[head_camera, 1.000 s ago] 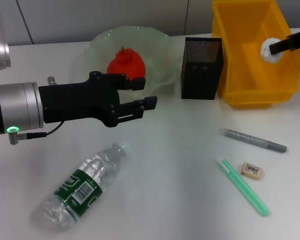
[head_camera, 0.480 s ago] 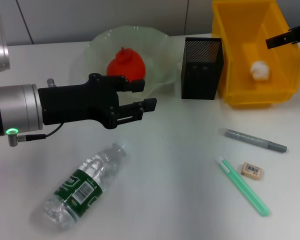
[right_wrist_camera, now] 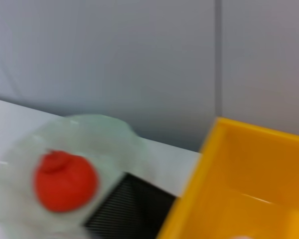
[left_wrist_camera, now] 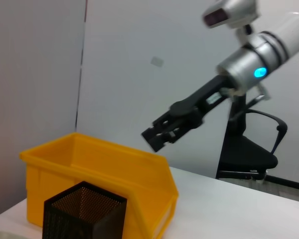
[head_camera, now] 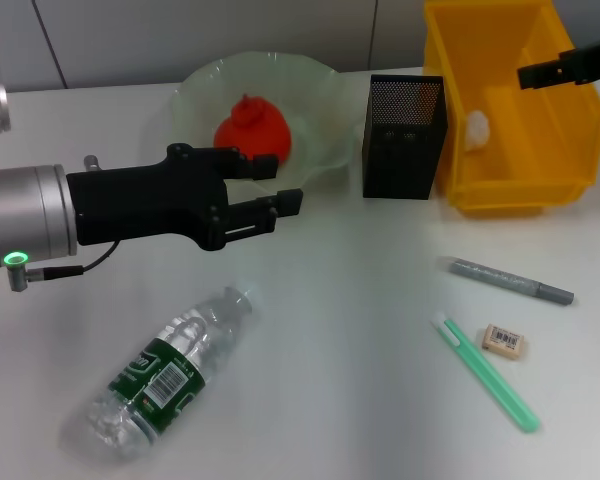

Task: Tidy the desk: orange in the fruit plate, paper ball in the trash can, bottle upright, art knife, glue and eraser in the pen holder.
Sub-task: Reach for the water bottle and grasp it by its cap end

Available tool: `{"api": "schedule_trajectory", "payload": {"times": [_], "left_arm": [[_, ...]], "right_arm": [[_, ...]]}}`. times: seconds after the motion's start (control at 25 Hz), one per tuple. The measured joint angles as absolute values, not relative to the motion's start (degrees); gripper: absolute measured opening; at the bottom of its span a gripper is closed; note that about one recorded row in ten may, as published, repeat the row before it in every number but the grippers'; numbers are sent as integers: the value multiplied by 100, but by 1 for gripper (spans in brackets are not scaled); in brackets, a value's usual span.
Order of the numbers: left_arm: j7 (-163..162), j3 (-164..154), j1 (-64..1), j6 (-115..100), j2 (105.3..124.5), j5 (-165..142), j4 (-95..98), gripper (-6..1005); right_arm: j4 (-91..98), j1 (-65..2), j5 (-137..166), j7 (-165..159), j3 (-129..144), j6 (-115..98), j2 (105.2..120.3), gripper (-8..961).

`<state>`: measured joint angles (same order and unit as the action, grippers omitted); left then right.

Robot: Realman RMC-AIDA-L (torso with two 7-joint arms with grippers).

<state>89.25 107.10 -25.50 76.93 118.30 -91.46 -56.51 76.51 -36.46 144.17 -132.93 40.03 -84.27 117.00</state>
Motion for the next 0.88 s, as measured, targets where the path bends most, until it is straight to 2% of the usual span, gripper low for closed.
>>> {"api": "schedule_trajectory", "payload": {"times": [0.16, 0.44, 0.88], "left_arm": [[8768, 10733, -2573, 7696, 11821, -9354, -5695, 519], [7949, 10678, -2800, 7647, 11847, -10404, -5989, 520], [6878, 10257, -2794, 7037, 11865, -11618, -6861, 542]], "right_arm": [[8066, -3298, 13660, -13301, 4033, -8914, 11818, 666], [7908, -3143, 13451, -13290, 4083, -9126, 11867, 665], [7180, -2638, 12799, -12658, 4285, -9438, 11895, 663]]}}
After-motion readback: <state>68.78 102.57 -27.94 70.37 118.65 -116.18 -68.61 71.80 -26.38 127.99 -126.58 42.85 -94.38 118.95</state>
